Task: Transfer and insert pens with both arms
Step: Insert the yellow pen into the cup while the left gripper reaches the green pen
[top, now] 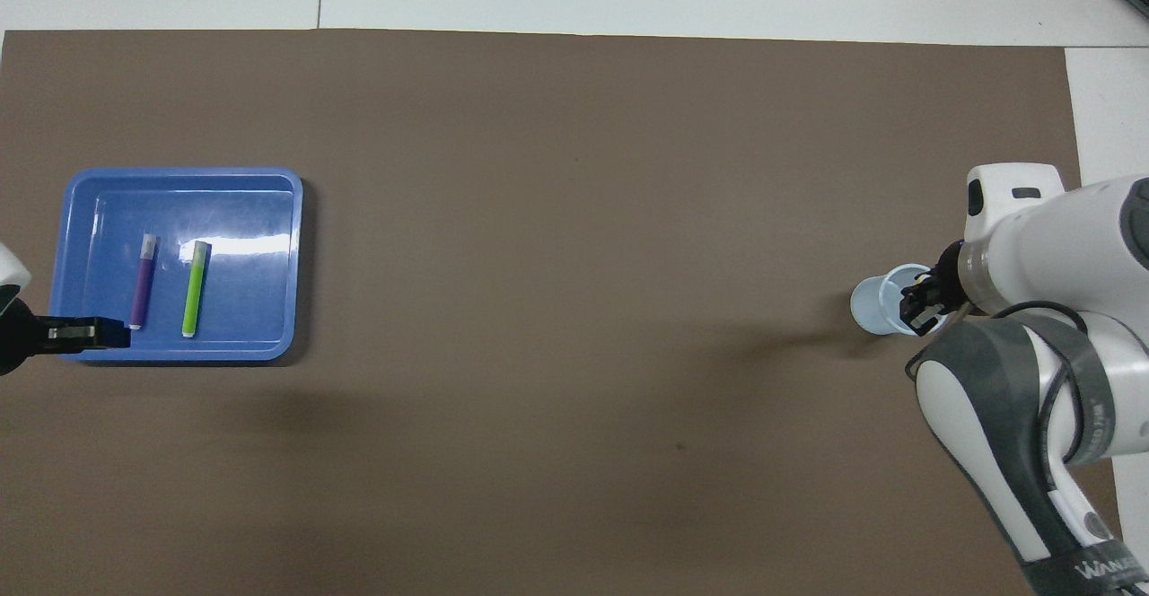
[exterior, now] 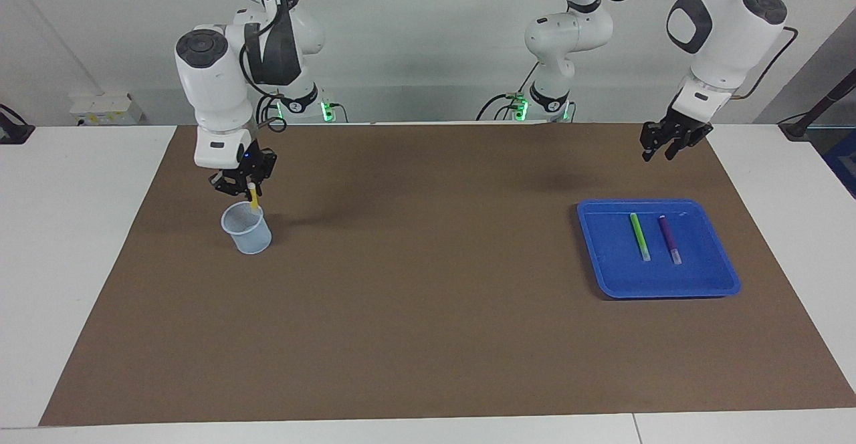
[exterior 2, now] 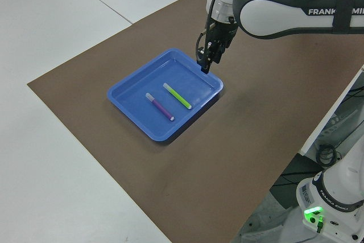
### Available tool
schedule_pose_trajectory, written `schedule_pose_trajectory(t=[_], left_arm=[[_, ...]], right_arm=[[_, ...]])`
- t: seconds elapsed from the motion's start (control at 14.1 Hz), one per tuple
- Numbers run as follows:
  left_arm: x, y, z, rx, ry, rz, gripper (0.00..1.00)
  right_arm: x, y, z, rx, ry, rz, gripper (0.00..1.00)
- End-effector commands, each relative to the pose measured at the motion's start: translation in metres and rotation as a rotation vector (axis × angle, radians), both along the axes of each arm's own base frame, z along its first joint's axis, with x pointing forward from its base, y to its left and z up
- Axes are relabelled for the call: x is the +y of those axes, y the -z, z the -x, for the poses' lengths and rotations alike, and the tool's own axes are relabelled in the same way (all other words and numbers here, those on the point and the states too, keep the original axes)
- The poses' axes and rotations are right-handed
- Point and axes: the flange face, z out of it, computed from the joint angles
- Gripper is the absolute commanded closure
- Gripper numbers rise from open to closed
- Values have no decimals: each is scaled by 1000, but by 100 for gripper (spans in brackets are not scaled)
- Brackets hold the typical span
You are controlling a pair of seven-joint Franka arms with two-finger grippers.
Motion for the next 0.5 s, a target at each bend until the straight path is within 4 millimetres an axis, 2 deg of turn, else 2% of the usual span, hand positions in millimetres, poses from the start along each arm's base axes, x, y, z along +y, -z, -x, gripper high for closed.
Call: schedule_pose_trajectory(t=[0.0,0.14,0.21,0.28,0.35,0.43], left_arm=[[7,26,-16,-11,16,-20,45],[10,46,-28,-27,15,-22,45],[11,53,-34,-36,15,-23,45],[11,60,-39,-45,15,-24,45],[12,71,-45,-48,15,-24,45],[13,76,-49,-63,14,-26,44]], right_arm=[[-15,-2,9,-9,-29,22,100],[-22,14,12,-10,-20,20,100],[-23,21,14,-12,-17,19,96],[-24,26,16,-8,-7,17,75],[-24,28,16,-4,-5,16,49],[-24,31,16,2,-5,14,44]])
